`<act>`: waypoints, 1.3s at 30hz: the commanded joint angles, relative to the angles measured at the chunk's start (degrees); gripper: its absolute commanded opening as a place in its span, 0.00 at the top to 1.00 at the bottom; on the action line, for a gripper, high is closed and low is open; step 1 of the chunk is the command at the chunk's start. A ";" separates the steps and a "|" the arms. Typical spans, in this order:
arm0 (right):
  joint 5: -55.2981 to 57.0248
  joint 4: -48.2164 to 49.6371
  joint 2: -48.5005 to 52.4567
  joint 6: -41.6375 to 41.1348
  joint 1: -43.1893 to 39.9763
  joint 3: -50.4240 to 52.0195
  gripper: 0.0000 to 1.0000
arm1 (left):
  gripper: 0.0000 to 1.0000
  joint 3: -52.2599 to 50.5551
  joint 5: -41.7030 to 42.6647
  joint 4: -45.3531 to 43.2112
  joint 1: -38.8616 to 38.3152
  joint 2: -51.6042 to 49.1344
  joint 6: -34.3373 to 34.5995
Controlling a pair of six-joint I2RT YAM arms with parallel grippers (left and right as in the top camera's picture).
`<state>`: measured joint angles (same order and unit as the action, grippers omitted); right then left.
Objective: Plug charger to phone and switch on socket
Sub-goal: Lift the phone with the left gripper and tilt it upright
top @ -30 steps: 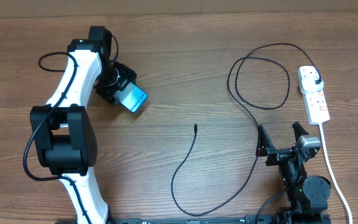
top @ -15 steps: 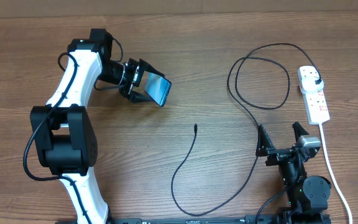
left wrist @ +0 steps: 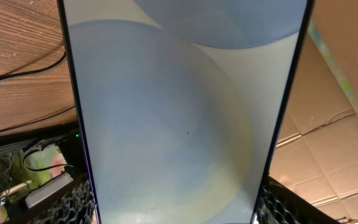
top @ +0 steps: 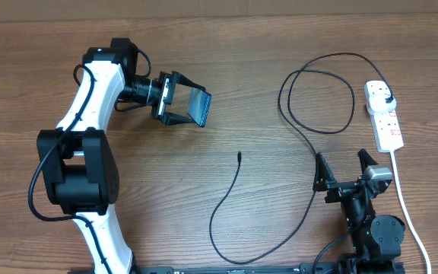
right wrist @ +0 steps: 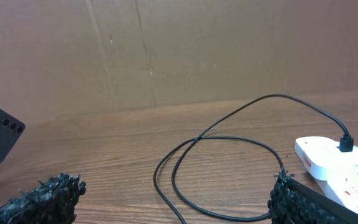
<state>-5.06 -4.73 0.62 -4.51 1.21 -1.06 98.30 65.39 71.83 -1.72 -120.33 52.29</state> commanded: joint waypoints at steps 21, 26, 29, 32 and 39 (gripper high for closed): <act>0.50 0.28 -0.46 -0.39 0.02 0.61 0.00 | 0.96 1.73 1.73 0.17 0.20 1.27 -0.90; 0.50 0.28 -0.46 -0.39 0.02 0.61 0.00 | 0.96 1.73 1.73 0.15 0.20 1.27 -0.90; 0.50 0.28 -0.46 -0.39 0.02 0.61 0.00 | 0.96 1.73 1.75 0.17 0.20 1.27 -0.90; 0.50 0.28 -0.46 -0.39 0.02 0.61 0.00 | 0.96 1.73 1.73 0.17 0.20 1.27 -0.90; 0.50 0.28 -0.46 -0.39 0.02 0.61 0.00 | 0.96 1.73 1.73 0.17 0.20 1.27 -0.87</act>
<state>-5.08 -4.71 0.62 -4.51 1.21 -1.06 98.30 65.34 71.83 -1.72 -120.33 52.29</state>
